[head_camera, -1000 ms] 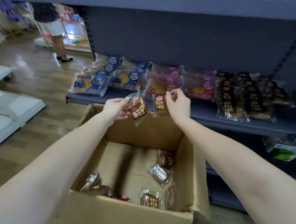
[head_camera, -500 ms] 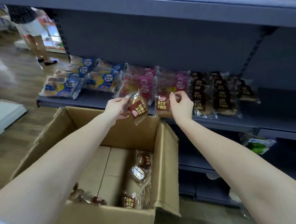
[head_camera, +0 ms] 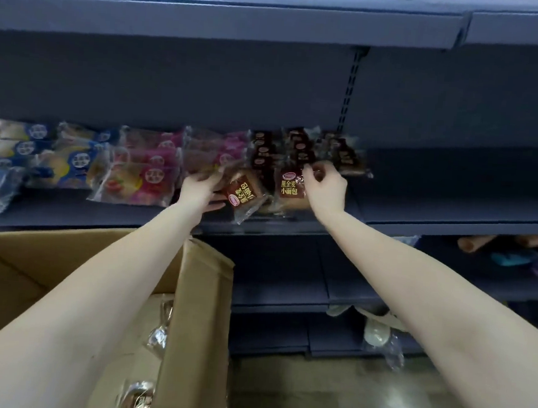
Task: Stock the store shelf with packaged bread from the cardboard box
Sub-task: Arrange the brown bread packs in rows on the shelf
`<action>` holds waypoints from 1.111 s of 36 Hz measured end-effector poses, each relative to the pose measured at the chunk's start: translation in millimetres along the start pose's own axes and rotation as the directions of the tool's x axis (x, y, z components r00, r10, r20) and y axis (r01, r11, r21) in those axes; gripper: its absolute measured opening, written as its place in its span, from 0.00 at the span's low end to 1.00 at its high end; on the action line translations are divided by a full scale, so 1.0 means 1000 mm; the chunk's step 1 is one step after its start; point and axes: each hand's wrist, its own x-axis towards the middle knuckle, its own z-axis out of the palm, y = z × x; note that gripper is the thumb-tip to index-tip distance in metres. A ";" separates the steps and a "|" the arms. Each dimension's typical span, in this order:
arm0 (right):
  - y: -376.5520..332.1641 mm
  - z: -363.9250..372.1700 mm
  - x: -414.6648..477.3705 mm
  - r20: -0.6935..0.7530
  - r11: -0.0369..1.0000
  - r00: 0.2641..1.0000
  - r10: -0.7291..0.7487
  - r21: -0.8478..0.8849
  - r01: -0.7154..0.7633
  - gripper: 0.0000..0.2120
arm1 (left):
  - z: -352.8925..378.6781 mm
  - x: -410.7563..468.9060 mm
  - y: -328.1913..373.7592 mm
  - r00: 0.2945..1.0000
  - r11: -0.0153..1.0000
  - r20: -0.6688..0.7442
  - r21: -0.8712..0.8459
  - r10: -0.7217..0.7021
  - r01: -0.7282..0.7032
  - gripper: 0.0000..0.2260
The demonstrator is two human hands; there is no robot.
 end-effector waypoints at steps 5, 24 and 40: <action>0.022 -0.034 0.024 -0.024 1.000 1.000 -0.006 -0.010 0.005 0.12 | 0.051 0.003 0.002 0.999 0.999 0.034 0.039 0.019 -0.021 0.13; 0.109 -0.172 0.107 -0.172 0.999 0.985 0.025 -0.036 -0.031 0.12 | 0.240 0.006 0.008 0.959 0.964 0.275 0.230 0.066 -0.132 0.20; 0.176 -0.239 0.110 -0.306 0.983 0.942 0.139 -0.076 -0.169 0.14 | 0.329 0.000 -0.010 0.893 0.931 0.447 0.347 -0.053 -0.118 0.19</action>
